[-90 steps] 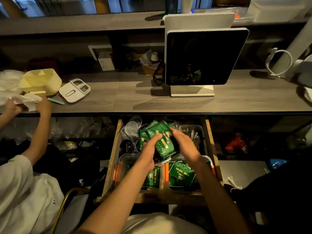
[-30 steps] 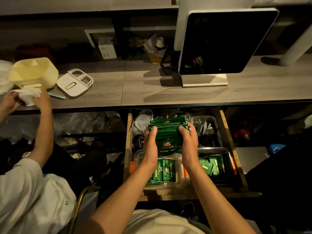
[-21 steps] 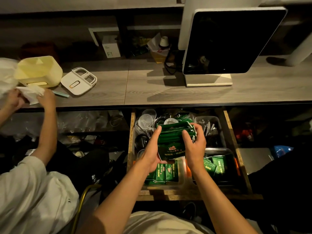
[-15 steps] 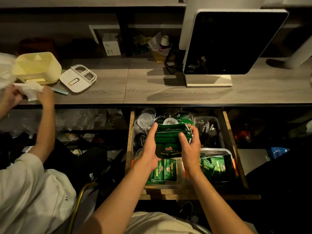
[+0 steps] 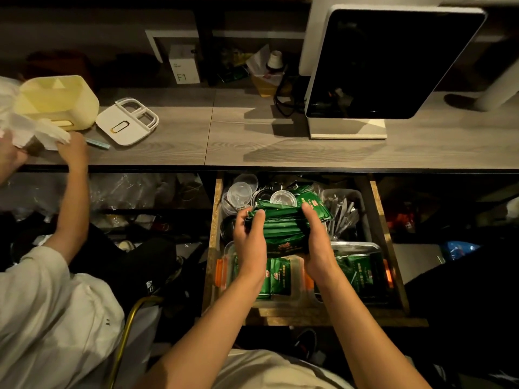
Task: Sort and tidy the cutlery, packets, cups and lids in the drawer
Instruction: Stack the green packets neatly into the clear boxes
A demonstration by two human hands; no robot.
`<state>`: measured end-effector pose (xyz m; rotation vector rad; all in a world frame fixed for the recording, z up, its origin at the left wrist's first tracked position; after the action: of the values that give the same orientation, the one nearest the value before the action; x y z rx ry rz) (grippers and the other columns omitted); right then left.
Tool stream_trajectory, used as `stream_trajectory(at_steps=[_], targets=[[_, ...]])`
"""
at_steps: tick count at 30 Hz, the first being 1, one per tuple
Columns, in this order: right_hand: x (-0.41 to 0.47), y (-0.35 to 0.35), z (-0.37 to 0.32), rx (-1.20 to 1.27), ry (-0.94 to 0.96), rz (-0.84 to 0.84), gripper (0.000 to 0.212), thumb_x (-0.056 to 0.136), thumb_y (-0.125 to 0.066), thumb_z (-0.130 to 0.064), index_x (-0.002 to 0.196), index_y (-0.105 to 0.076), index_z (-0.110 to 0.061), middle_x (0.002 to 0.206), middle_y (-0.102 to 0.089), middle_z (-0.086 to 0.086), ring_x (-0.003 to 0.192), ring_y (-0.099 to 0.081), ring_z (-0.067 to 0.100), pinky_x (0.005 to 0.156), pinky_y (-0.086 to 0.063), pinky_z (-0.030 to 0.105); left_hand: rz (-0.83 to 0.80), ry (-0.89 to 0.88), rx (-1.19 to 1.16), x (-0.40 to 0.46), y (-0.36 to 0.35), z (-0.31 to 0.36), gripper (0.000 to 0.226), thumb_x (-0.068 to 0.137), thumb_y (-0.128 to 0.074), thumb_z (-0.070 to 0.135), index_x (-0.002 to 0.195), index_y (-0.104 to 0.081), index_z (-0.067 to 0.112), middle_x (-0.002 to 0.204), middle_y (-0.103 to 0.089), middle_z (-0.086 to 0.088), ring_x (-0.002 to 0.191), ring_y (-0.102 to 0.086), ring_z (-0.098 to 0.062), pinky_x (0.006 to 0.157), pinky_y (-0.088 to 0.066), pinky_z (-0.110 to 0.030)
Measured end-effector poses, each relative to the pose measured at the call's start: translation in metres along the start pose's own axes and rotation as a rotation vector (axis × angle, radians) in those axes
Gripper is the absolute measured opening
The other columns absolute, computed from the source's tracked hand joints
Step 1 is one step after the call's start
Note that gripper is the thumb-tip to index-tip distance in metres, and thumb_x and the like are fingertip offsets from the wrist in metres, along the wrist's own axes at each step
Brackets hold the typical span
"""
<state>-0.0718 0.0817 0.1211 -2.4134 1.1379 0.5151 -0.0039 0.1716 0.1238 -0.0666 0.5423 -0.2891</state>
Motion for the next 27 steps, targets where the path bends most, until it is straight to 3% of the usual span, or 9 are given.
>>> stream_trajectory(at_steps=[2, 5, 8, 12, 16, 19, 22, 25, 27], targets=[[0.000, -0.004, 0.001, 0.018, 0.008, 0.098, 0.054, 0.082, -0.059, -0.058, 0.103, -0.069, -0.009, 0.106, -0.071, 0.018, 0.102, -0.067, 0.039, 0.091, -0.050, 0.053, -0.029, 0.024, -0.017, -0.004, -0.001, 0.000, 0.015, 0.089, -0.065, 0.048, 0.102, -0.057, 0.048, 0.126, -0.059, -0.006, 0.112, -0.061, -0.023, 0.098, -0.052, -0.051], [-0.002, -0.005, 0.003, 0.039, 0.096, 0.221, 0.044, 0.071, -0.056, -0.053, 0.083, -0.063, -0.010, 0.086, -0.060, 0.015, 0.083, -0.057, 0.032, 0.074, -0.043, 0.046, -0.053, 0.062, -0.063, 0.001, -0.002, -0.009, 0.018, 0.096, -0.061, 0.036, 0.111, -0.059, 0.026, 0.111, -0.067, -0.005, 0.099, -0.066, -0.020, 0.087, -0.057, -0.044], [-0.006, -0.004, 0.002, 0.056, 0.205, 0.183, 0.030, 0.076, -0.052, -0.044, 0.074, -0.052, -0.014, 0.078, -0.049, 0.007, 0.076, -0.046, 0.022, 0.069, -0.037, 0.040, -0.044, 0.133, -0.111, 0.000, -0.003, -0.006, 0.032, 0.093, -0.061, 0.047, 0.107, -0.065, 0.019, 0.107, -0.072, -0.009, 0.099, -0.070, -0.029, 0.084, -0.059, -0.049], [-0.007, -0.007, 0.000, 0.000, 0.268, 0.101, 0.022, 0.097, -0.054, -0.026, 0.082, -0.059, -0.011, 0.070, -0.061, -0.007, 0.067, -0.059, 0.007, 0.059, -0.048, 0.021, -0.049, 0.252, -0.155, 0.003, -0.001, -0.008, 0.042, 0.092, -0.059, 0.053, 0.115, -0.067, 0.018, 0.109, -0.073, -0.014, 0.097, -0.072, -0.033, 0.080, -0.061, -0.050], [0.008, -0.010, 0.005, -0.075, 0.245, 0.167, 0.023, 0.096, -0.057, -0.023, 0.077, -0.059, -0.010, 0.061, -0.058, -0.009, 0.059, -0.056, 0.007, 0.058, -0.045, 0.027, 0.024, 0.303, -0.134, 0.007, -0.002, -0.014, 0.041, 0.091, -0.059, 0.050, 0.111, -0.070, 0.015, 0.108, -0.074, -0.015, 0.096, -0.072, -0.033, 0.083, -0.060, -0.053], [0.023, -0.007, 0.019, -0.243, 0.228, 0.083, 0.028, 0.091, -0.056, -0.048, 0.090, -0.062, -0.021, 0.085, -0.068, -0.004, 0.082, -0.064, 0.012, 0.076, -0.053, 0.039, 0.068, 0.353, -0.135, 0.012, 0.000, -0.017, 0.041, 0.094, -0.054, 0.051, 0.104, -0.070, 0.014, 0.104, -0.074, -0.015, 0.097, -0.071, -0.033, 0.090, -0.057, -0.053], [0.031, -0.006, 0.030, -0.544, 0.153, 0.080, 0.076, 0.076, -0.055, -0.076, 0.131, -0.054, -0.023, 0.131, -0.062, 0.002, 0.120, -0.058, 0.020, 0.101, -0.048, 0.050, 0.021, 0.445, -0.126, 0.022, 0.005, -0.017, 0.046, 0.096, -0.049, 0.053, 0.097, -0.071, 0.013, 0.095, -0.074, -0.014, 0.091, -0.070, -0.033, 0.089, -0.055, -0.050], [0.037, -0.008, 0.031, -0.600, 0.162, 0.181, 0.063, 0.087, -0.063, -0.054, 0.138, -0.052, -0.020, 0.137, -0.056, -0.006, 0.124, -0.054, 0.013, 0.106, -0.043, 0.036, -0.081, 0.505, -0.058, 0.029, 0.010, -0.020, 0.046, 0.100, -0.043, 0.053, 0.090, -0.069, 0.017, 0.080, -0.074, -0.009, 0.078, -0.070, -0.028, 0.077, -0.057, -0.042], [0.043, -0.003, 0.030, -0.576, 0.165, 0.149, 0.030, 0.092, -0.065, -0.035, 0.119, -0.063, -0.023, 0.114, -0.060, -0.019, 0.099, -0.060, -0.003, 0.091, -0.046, 0.020, -0.165, 0.550, 0.128, 0.035, 0.020, -0.025, 0.043, 0.101, -0.039, 0.057, 0.094, -0.064, 0.023, 0.089, -0.073, -0.006, 0.084, -0.069, -0.023, 0.074, -0.057, -0.039]])
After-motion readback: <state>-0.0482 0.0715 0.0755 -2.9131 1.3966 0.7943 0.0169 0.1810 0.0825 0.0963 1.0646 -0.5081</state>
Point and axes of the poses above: each hand's wrist, its own x-axis towards the middle knuckle, its own y-axis out of the back of the hand, z = x × y, the point moved 1 cm from there along x, towards the middle knuckle
